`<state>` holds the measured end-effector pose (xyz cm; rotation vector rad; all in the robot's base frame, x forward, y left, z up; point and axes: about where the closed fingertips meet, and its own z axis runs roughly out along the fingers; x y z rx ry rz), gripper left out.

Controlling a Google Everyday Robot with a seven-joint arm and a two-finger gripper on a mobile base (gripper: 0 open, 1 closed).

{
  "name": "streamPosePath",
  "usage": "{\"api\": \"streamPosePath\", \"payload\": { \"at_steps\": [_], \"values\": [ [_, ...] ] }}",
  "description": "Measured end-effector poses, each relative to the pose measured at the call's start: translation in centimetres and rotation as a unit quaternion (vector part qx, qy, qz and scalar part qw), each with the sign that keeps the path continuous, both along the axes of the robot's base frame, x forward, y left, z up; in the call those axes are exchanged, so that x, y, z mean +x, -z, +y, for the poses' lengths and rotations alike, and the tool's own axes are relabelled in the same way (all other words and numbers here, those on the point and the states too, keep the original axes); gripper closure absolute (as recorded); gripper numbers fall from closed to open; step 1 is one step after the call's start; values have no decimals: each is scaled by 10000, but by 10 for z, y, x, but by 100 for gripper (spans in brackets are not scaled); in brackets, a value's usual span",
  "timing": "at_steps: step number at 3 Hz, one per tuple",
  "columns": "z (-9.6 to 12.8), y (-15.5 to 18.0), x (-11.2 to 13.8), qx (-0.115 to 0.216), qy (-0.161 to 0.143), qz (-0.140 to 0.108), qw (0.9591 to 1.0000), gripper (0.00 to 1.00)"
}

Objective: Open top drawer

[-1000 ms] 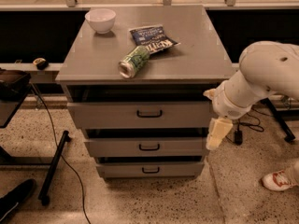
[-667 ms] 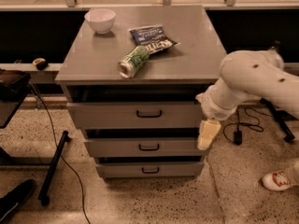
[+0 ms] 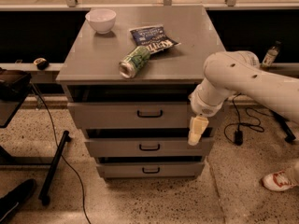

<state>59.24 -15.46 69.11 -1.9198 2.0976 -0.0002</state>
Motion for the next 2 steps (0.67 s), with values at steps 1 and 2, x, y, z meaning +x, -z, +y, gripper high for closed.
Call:
{"api": "streamPosePath", "payload": {
  "at_steps": [1, 2],
  "values": [
    [3, 8, 15, -98, 63, 52, 9999, 0],
    [6, 14, 24, -143, 79, 96, 9998, 16]
  ]
}}
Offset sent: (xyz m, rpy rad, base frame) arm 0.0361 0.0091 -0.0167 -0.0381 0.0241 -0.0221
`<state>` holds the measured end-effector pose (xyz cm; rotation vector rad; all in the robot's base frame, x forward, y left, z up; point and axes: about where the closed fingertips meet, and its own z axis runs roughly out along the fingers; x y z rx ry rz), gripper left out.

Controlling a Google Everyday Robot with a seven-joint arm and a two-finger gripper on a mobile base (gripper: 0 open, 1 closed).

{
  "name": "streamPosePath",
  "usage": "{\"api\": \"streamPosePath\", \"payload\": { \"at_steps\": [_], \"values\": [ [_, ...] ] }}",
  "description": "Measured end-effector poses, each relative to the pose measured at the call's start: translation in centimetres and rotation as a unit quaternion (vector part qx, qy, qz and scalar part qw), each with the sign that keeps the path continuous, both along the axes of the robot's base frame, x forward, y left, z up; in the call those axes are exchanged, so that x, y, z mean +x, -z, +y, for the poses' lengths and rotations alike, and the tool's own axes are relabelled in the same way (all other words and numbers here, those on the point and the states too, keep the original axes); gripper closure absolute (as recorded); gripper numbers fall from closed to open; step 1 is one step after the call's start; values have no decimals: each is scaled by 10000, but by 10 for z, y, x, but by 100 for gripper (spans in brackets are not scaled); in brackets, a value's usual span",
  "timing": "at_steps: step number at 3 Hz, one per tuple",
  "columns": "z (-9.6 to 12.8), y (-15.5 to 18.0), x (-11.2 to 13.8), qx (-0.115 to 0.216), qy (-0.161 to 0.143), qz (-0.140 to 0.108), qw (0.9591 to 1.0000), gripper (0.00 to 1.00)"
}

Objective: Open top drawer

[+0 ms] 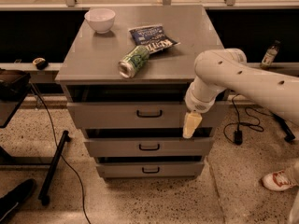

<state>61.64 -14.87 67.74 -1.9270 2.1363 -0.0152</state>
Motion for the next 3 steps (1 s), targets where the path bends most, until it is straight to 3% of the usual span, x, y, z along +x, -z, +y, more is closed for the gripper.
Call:
{"api": "streamPosePath", "payload": {
  "at_steps": [1, 2, 3],
  "values": [
    [8, -2, 1, 47, -129, 63, 9999, 47],
    [13, -4, 0, 52, -234, 76, 9997, 57],
    [14, -11, -7, 85, -281, 100, 9995, 52]
  ]
}}
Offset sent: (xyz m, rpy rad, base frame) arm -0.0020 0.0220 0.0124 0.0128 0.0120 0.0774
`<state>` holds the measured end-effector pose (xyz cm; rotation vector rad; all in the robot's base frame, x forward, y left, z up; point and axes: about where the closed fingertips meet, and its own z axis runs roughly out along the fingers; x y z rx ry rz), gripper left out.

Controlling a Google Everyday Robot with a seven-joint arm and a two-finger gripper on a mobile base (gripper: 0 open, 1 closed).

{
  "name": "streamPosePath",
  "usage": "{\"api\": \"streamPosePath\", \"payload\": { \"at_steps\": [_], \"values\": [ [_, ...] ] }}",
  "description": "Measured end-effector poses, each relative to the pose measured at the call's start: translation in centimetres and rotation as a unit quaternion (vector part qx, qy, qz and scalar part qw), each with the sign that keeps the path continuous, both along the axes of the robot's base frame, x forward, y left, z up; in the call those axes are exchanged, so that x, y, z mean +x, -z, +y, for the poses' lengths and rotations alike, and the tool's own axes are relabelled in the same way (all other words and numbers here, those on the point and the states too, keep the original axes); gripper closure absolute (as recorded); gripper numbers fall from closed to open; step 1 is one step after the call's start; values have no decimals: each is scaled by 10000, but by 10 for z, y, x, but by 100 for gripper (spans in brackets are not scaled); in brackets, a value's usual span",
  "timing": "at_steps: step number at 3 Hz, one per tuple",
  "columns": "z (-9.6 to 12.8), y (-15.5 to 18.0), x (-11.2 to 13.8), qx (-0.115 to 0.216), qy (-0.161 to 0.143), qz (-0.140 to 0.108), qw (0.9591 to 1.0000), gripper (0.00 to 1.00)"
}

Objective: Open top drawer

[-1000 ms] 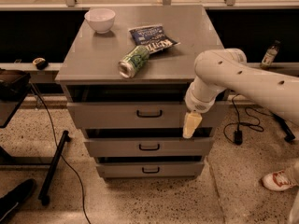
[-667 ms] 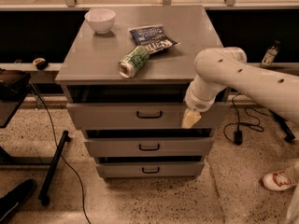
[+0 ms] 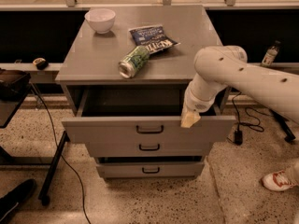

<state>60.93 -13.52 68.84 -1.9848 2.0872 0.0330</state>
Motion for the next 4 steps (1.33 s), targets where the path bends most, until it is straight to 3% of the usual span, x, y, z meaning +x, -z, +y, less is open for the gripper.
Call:
{"api": "streamPosePath", "payload": {
  "at_steps": [2, 3, 4],
  "values": [
    [-9, -17, -108, 394, -407, 497, 9972, 21],
    [-14, -24, -155, 628, -641, 791, 9928, 17],
    [-24, -42, -182, 755, -748, 813, 9910, 18]
  ]
}}
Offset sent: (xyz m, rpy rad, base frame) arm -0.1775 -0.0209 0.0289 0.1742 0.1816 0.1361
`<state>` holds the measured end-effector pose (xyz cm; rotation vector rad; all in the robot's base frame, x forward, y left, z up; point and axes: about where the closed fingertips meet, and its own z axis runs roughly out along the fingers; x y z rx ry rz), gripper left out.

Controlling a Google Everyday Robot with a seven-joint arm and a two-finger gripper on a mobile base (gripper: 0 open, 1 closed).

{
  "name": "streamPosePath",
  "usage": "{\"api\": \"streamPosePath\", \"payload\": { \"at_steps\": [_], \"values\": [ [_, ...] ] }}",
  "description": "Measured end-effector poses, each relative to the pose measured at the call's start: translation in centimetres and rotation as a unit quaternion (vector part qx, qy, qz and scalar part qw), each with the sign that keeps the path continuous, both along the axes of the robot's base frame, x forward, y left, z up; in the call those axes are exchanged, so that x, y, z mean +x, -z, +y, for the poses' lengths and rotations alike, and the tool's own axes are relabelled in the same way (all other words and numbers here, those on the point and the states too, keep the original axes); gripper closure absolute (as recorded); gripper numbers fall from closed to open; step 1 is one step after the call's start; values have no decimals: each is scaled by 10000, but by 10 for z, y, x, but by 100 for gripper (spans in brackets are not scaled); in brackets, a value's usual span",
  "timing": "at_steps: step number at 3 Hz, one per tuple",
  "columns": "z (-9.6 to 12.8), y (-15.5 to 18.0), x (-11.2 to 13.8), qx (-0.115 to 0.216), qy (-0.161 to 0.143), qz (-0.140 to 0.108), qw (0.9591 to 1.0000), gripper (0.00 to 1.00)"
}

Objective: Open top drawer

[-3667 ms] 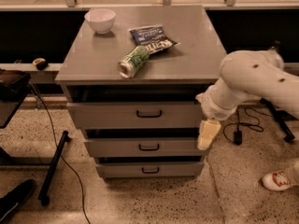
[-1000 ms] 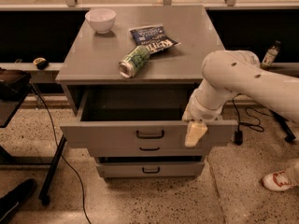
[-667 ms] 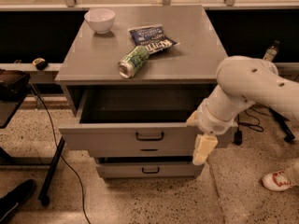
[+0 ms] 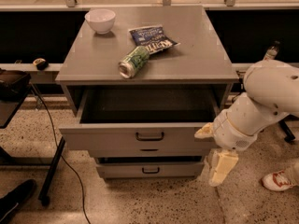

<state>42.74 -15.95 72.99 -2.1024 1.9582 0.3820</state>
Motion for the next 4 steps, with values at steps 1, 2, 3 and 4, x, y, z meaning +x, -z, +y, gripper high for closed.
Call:
{"api": "streamPosePath", "payload": {
  "at_steps": [1, 2, 3, 4],
  "values": [
    [-8, -18, -4, 44, 47, -207, 9998, 18],
    [-7, -24, 22, -23, 193, -494, 9986, 10],
    [-1, -17, 61, -131, 454, -765, 9960, 0],
    [3, 0, 95, -314, 725, -874, 9930, 0]
  ]
}}
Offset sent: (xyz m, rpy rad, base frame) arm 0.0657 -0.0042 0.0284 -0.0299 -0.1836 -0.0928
